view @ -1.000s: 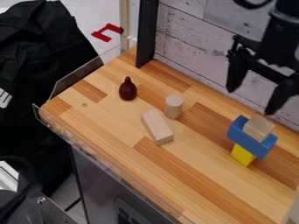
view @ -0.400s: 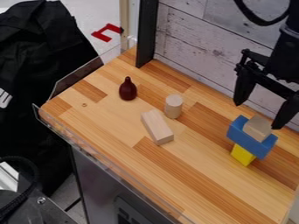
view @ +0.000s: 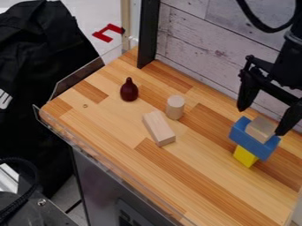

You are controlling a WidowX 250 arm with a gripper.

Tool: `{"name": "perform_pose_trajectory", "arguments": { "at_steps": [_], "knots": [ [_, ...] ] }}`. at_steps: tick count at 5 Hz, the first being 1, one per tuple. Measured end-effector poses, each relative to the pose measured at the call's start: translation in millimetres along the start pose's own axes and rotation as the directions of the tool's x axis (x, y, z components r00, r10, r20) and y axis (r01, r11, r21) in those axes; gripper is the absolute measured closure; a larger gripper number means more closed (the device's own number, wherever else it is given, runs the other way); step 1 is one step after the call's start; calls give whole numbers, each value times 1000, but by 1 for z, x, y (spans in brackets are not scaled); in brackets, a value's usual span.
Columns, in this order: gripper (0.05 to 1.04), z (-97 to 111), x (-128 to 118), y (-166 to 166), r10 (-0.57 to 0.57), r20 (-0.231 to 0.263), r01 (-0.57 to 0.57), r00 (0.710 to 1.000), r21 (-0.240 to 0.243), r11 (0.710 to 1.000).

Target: Take the block off the blue rectangular block and put it on top of the cylinder

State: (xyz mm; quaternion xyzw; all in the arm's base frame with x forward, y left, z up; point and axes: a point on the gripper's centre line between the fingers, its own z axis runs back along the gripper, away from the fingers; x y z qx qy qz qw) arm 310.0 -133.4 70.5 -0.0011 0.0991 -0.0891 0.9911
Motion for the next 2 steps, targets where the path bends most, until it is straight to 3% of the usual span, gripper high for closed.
{"name": "perform_pose_trajectory", "arguments": {
  "at_steps": [2],
  "knots": [
    [84,-3,0,-2,-6,-9,6,1000,-9,1000]
  ]
}}
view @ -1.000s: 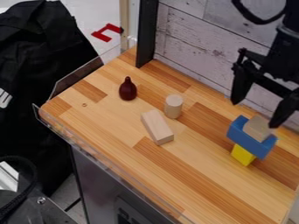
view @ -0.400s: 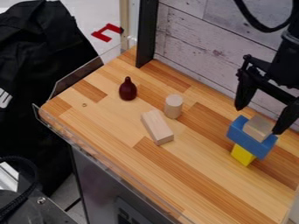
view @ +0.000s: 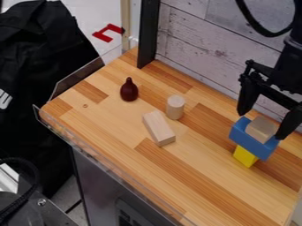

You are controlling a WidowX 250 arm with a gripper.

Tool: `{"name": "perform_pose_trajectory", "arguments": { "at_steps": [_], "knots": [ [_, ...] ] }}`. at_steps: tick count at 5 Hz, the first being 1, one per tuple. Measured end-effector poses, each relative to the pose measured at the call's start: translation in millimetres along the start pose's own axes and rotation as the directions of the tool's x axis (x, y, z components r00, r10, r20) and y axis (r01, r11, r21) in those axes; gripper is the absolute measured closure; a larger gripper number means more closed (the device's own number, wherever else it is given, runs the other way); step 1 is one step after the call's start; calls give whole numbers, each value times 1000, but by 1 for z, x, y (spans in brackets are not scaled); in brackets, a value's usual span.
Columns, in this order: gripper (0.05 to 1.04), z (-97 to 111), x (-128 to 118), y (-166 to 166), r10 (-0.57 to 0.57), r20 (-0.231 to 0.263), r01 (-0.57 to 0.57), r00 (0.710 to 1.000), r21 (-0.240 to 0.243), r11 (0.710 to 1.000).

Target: Take the block off the blue rectangular block and put it on top of the cylinder

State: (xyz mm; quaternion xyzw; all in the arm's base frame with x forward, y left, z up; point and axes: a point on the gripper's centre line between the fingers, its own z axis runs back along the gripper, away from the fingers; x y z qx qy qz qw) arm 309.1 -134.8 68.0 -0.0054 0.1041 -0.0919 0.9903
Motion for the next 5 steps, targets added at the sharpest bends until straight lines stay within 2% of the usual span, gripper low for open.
{"name": "perform_pose_trajectory", "arguments": {
  "at_steps": [3,4,5],
  "knots": [
    [84,-18,5,-3,-10,-53,9,999,-15,1000],
    [84,-16,7,-2,-8,-46,7,999,-21,1000],
    [132,-22,10,0,4,-64,-6,998,-30,1000]
  ]
}}
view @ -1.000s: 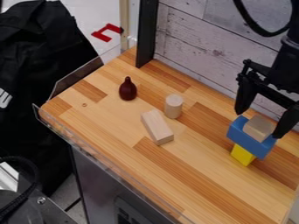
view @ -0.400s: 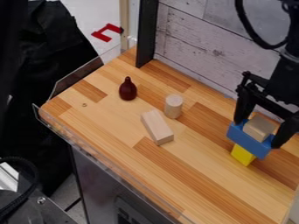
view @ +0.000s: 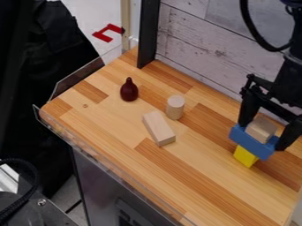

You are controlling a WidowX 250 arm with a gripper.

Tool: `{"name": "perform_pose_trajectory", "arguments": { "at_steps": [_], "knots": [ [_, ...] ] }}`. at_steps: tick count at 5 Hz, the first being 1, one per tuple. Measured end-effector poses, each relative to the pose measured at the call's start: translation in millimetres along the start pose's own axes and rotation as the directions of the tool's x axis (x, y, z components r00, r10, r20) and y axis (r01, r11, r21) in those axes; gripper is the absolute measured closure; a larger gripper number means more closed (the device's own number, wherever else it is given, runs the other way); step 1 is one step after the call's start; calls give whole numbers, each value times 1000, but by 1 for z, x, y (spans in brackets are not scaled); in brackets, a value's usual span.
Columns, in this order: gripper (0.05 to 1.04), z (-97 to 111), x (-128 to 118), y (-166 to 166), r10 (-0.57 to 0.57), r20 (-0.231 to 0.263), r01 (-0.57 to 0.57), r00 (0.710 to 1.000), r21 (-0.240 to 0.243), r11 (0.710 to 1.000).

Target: Take the block off the blue rectangular block and put it on top of the cylinder

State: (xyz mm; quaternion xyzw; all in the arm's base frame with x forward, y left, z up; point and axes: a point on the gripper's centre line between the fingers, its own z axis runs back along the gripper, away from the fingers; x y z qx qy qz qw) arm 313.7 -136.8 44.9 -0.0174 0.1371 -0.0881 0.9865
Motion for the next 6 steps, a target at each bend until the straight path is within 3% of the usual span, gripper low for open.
{"name": "perform_pose_trajectory", "arguments": {
  "at_steps": [1,2,4,5,6],
  "knots": [
    [396,0,3,0,6,16,-6,1000,-13,1000],
    [521,0,4,2,14,17,-14,1000,-23,1000],
    [521,1,4,7,24,19,-23,1000,-22,999],
    [521,15,4,20,66,65,-66,996,-14,998],
    [521,50,-2,45,151,166,-146,975,-38,988]
  ]
}}
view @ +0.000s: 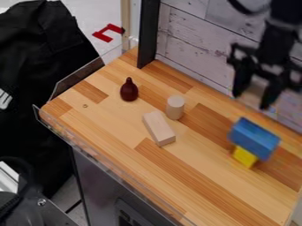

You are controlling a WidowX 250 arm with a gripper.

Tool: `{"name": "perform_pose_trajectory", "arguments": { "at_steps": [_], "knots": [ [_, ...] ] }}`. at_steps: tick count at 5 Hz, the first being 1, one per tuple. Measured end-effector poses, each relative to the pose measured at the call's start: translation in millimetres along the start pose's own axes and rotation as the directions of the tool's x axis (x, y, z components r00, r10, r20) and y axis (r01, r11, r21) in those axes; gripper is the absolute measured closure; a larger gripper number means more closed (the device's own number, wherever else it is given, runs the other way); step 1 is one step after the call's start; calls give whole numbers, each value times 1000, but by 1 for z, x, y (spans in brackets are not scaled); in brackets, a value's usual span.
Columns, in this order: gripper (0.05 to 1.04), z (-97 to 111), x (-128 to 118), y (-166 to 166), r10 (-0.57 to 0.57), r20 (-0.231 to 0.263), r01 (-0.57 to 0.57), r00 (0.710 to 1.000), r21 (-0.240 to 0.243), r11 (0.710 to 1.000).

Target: Take the block off the blue rectangular block and put it on top of the cylinder

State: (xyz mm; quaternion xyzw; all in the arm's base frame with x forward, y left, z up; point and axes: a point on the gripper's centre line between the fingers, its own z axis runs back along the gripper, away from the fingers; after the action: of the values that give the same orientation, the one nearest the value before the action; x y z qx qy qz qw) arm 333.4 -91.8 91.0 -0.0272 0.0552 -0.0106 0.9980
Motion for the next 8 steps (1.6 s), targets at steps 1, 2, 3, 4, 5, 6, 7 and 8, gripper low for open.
{"name": "perform_pose_trajectory", "arguments": {
  "at_steps": [1,2,3,4,5,6,7,8],
  "knots": [
    [521,4,-1,25,74,10,-74,997,-8,997],
    [521,1,-2,58,139,-1,-139,990,31,990],
    [521,-14,-2,77,119,3,-118,993,66,991],
    [521,-29,-3,93,108,3,-108,994,74,991],
    [522,-39,-7,103,120,-20,-118,993,64,991],
    [521,-50,-9,107,128,-56,-126,990,39,991],
    [521,-51,-9,108,134,-58,-132,989,28,991],
    [521,-58,-9,107,122,-77,-120,990,25,992]
  ]
}}
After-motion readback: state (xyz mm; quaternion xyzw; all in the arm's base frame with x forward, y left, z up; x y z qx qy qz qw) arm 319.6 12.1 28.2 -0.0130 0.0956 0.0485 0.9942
